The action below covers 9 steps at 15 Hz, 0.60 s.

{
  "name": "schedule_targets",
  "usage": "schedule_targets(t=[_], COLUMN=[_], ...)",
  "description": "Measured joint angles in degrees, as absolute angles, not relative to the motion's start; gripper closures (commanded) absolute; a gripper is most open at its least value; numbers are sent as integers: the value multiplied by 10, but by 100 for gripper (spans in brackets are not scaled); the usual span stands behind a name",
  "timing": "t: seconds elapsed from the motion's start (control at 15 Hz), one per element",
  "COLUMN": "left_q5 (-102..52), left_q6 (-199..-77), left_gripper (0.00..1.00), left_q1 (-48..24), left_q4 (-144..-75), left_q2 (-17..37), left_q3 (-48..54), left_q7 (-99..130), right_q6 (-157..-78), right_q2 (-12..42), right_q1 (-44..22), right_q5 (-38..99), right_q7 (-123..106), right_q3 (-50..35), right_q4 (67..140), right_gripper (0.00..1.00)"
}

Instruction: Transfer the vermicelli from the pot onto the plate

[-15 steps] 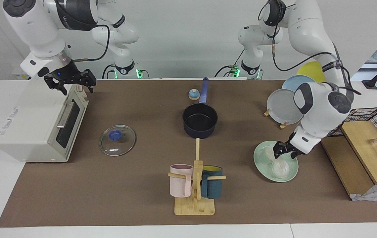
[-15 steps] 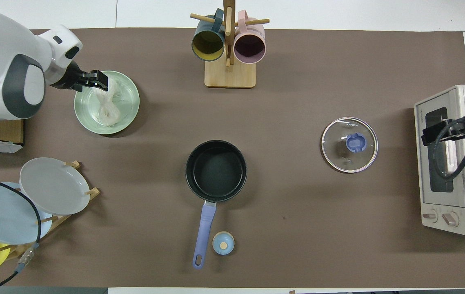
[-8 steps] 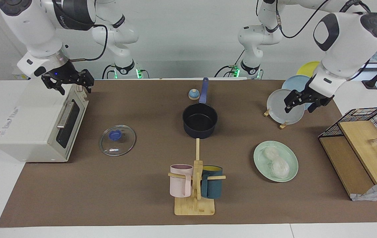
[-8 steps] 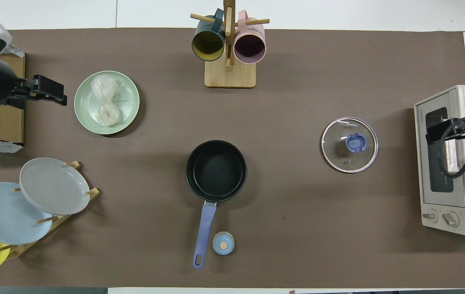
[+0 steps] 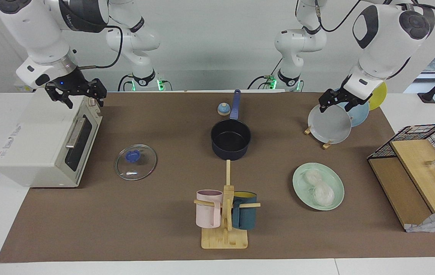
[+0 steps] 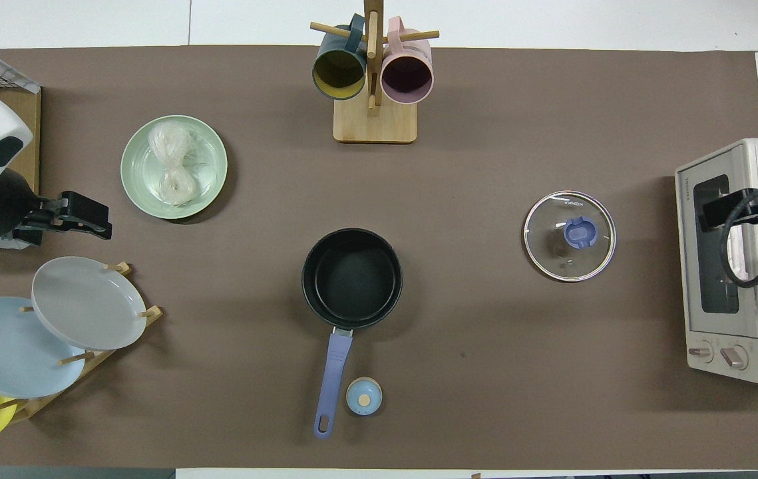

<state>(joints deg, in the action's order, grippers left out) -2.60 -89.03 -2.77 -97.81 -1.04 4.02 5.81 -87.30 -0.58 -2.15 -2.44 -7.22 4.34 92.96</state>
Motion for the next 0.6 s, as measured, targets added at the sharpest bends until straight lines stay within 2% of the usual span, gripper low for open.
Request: schedule_targets(t=[0.6], left_q5=[-19], left_q6=[-891], left_gripper=[0], left_q1=[-28], left_q4=[-962], left_q2=[-26], left_q3=[45], left_q7=[67], right_q6=[-872], right_q2=[-4], right_q1=[-22], right_q5=[-24], right_q7=[-72], right_q3=[43], right_q4=[929], right_gripper=[0])
